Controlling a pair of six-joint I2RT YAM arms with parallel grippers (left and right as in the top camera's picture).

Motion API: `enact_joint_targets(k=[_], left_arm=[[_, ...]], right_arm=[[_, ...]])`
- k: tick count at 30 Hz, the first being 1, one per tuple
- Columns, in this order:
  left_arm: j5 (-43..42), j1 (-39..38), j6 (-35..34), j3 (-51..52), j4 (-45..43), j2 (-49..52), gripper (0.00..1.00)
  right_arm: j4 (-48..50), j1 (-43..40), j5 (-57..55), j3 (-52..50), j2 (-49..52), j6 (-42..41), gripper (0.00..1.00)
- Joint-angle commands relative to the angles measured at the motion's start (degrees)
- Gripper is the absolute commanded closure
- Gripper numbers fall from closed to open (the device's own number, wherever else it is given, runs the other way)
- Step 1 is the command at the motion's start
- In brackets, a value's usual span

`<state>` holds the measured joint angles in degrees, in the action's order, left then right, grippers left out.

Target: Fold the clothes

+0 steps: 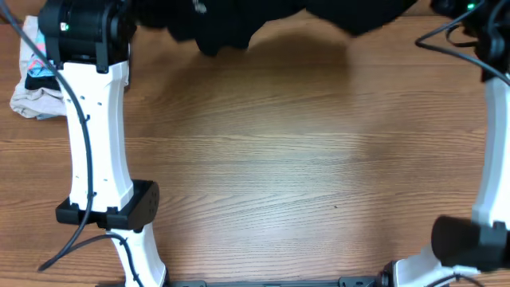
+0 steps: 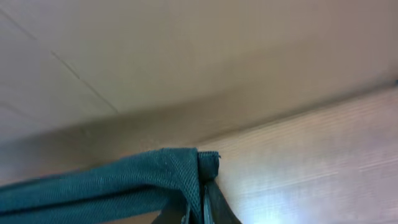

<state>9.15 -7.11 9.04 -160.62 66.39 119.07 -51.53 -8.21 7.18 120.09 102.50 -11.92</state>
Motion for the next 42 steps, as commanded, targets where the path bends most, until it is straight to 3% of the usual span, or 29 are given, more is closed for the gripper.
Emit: enact_joint_targets(k=[1, 6, 11, 18, 23, 30, 40, 42], left_arm=[[7.7, 4.2, -0.1, -1.1, 5.2, 5.5, 0.96], [6.4, 4.2, -5.2, -1.1, 19.5, 10.8, 0.96], [-2.8, 4.2, -5.4, -1.1, 30.1, 11.5, 0.96], [-20.0, 3.8, -5.8, 1.9, 30.4, 10.8, 0.96], [-20.5, 2.1, -5.4, 14.5, 30.4, 7.8, 0.96], [-19.3, 1.8, -5.3, 32.4, 30.4, 3.5, 0.96], [-19.3, -5.9, -4.7, 53.9, 30.4, 0.4, 0.96], [-19.2, -8.2, -4.6, 57.5, 30.4, 0.5, 0.89]], right_arm=[[-3.3, -2.8, -7.9, 0.0, 5.9, 0.5, 0.96], [-13.2, -2.8, -3.1, 0.0, 8.4, 3.0, 0.96], [-25.0, -2.8, 0.2, 0.0, 8.3, 3.3, 0.96], [-39.0, -2.8, 2.7, 0.0, 8.3, 4.9, 0.96], [-45.4, -2.6, 3.1, -0.1, 7.4, 5.0, 0.96], [-45.4, -2.3, 3.0, -10.3, 2.4, 4.7, 0.96], [-34.3, -2.4, 3.0, -44.0, -9.7, 0.2, 0.96], [-32.8, -2.4, 3.0, -48.4, -9.9, -0.5, 0.92]])
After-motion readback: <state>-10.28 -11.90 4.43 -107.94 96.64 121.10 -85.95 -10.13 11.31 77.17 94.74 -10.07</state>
